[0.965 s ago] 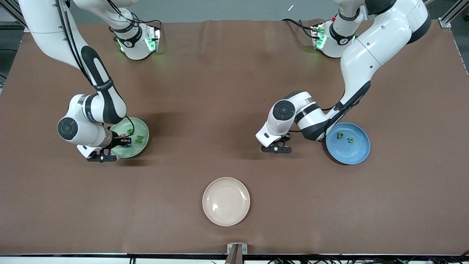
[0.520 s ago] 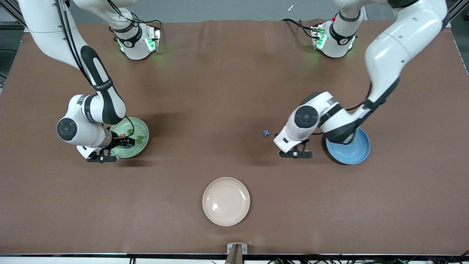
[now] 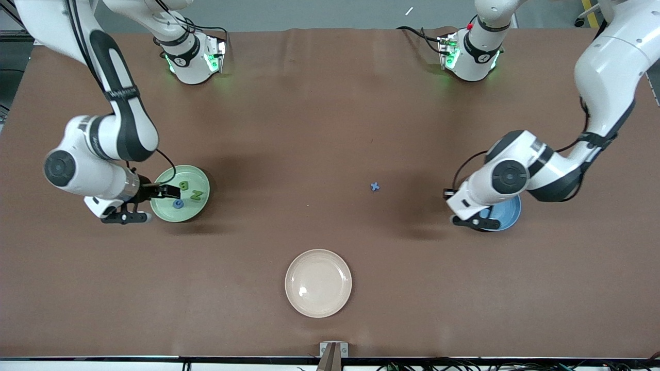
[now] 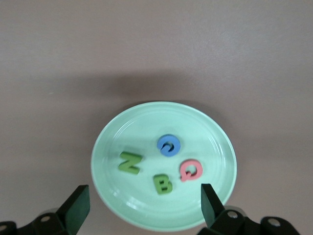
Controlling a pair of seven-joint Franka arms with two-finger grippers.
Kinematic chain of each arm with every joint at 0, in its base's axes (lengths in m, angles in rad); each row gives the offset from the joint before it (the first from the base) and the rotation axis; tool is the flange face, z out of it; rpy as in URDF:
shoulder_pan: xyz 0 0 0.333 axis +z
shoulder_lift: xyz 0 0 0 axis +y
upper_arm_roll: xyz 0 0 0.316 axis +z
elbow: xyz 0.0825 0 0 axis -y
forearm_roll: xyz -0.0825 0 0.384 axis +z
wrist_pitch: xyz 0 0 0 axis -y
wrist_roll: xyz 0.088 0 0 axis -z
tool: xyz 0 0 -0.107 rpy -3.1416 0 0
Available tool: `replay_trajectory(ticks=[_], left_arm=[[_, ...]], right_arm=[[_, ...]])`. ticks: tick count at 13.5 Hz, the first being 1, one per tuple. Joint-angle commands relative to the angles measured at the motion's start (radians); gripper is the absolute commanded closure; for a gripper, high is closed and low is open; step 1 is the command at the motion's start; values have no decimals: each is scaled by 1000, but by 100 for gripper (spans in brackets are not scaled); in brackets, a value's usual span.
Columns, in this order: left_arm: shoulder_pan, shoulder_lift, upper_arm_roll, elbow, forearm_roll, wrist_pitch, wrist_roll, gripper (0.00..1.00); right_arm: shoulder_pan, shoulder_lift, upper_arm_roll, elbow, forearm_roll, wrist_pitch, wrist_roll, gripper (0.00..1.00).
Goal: Sort upper and lower case letters into plates
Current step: 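Withdraw the right gripper while the left gripper carries m to the blue plate, then open the left gripper to release m onto the blue plate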
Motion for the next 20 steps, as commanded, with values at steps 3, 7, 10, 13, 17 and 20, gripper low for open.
replay_trajectory(ticks=[3, 7, 10, 13, 17, 20], left_arm=[[111, -4, -7, -33, 114, 27, 120, 76], [114, -3, 54, -28, 133, 108, 156, 76], [106, 0, 87, -27, 166, 168, 156, 76], [100, 3, 108, -27, 170, 211, 156, 76], [102, 14, 111, -28, 182, 216, 154, 75], [102, 14, 113, -30, 182, 217, 156, 74]], right_arm=[[-62, -71, 12, 159, -67, -279, -10, 0], [-90, -73, 12, 289, -149, -439, -11, 0], [-97, -74, 11, 367, -149, -505, -13, 0], [-136, -71, 11, 421, -149, -537, -66, 0], [-154, -71, 12, 460, -146, -565, -77, 0], [-148, -68, 15, 479, -135, -569, -70, 0]])
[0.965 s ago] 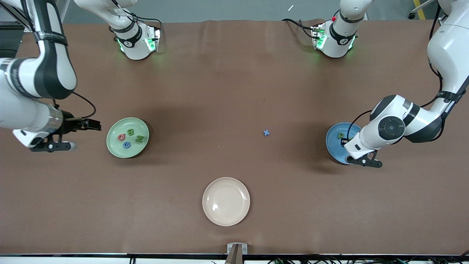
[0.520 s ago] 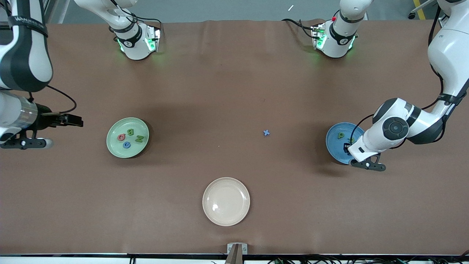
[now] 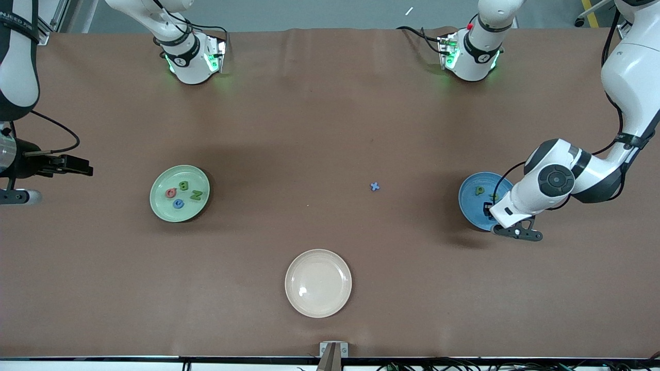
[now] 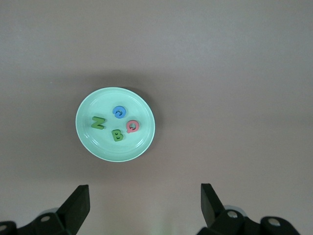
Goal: Sort upper and lower case letters into plates
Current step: 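Open the left gripper to release m onto the blue plate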
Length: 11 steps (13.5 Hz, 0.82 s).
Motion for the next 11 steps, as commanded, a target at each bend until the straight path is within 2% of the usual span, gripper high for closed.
replay_trajectory(ticks=[1, 4, 5, 7, 9, 11], left_arm=[[-3, 5, 5, -3, 24, 14, 11, 73], [-3, 6, 5, -1, 24, 14, 11, 65], [-3, 5, 5, -3, 24, 14, 12, 51], [-3, -4, 3, -3, 24, 6, 14, 3], [-3, -17, -25, -6, 8, -20, 3, 0], [0, -18, -88, -6, -30, -90, -9, 0]], right_arm=[[-8, 10, 12, 25, 2, -16, 3, 0], [-13, 29, 12, 107, 4, -59, -2, 0], [-10, 33, 12, 110, 0, -65, -1, 0], [-10, 33, 12, 111, -1, -65, 0, 0], [-10, 36, 12, 111, 3, -61, -1, 0], [-2, 35, 14, 109, 7, -65, 3, 0]])
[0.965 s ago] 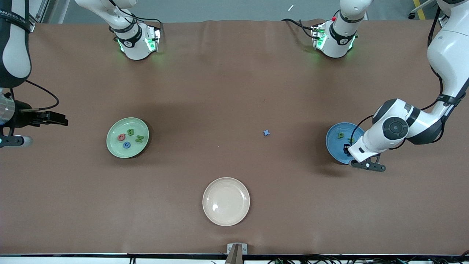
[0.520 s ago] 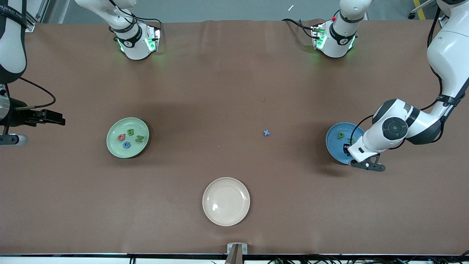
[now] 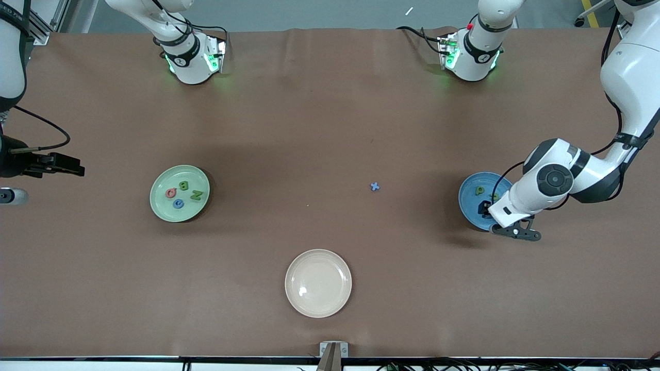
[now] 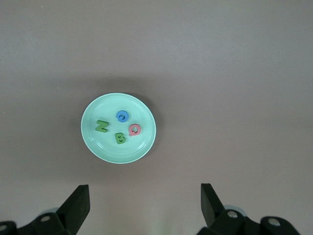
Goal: Sort upper and lower case letters into plates
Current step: 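Open the left gripper to release m onto the blue plate, then reach the left gripper over the blue x on the table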
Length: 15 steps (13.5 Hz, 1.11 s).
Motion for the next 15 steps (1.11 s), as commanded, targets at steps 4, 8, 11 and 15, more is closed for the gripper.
replay_trajectory(ticks=[4, 8, 11, 15], left_arm=[[-56, -18, -158, -3, -77, -157, -219, 0], [-248, -11, -161, 8, -102, -155, -560, 0], [-398, -4, -150, 37, -113, -129, -824, 0], [-591, -4, -9, 55, -111, 19, -1111, 0]], right_arm=[[8, 1, 13, 8, 4, -37, 1, 0], [8, -31, 12, -30, 4, -43, 2, 0], [11, -72, 12, -68, 4, -38, 4, 0], [11, -123, 12, -119, 4, -31, 6, 0]])
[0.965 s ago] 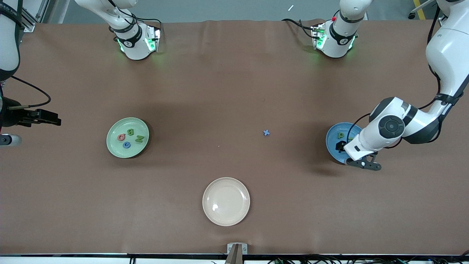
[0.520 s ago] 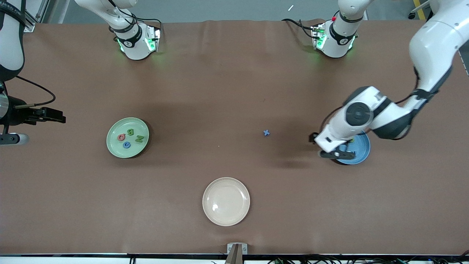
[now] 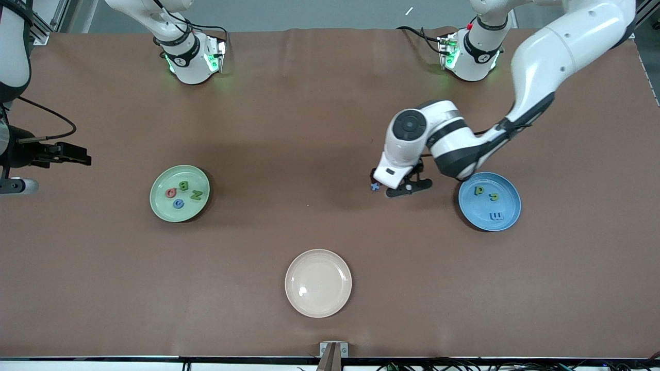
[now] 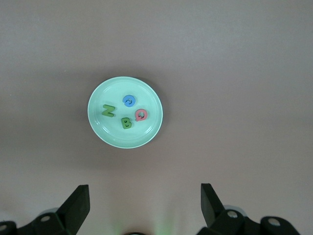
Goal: Sort upper and lower case letters into plates
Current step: 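Reach the left gripper over the blue x on the table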
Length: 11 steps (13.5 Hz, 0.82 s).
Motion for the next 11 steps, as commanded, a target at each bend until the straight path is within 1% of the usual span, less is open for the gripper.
replay_trajectory(ticks=[1, 2, 3, 6, 8, 9, 11], left_arm=[[-109, -4, 119, 24, -12, 132, -147, 0], [-144, -4, 157, 25, -8, 151, -190, 0], [-161, -4, 176, 27, -6, 151, -201, 0], [-178, 4, 205, 31, -2, 185, -203, 0], [-212, 4, 242, 40, -8, 196, -206, 0], [-227, 4, 256, 42, -11, 208, -221, 1], [-244, 5, 273, 47, -14, 234, -246, 7]], right_arm=[[2, -66, 1, -65, 4, 13, 7, 0], [2, -72, 1, -68, 4, 12, 7, 0], [2, -73, 1, -68, 4, 12, 7, 0], [5, -73, 3, -68, 6, 30, 48, 0], [8, -73, 3, -68, 6, 35, 56, 0], [8, -76, 3, -68, 6, 32, 56, 0], [7, -89, 3, -70, 6, 24, 56, 0]])
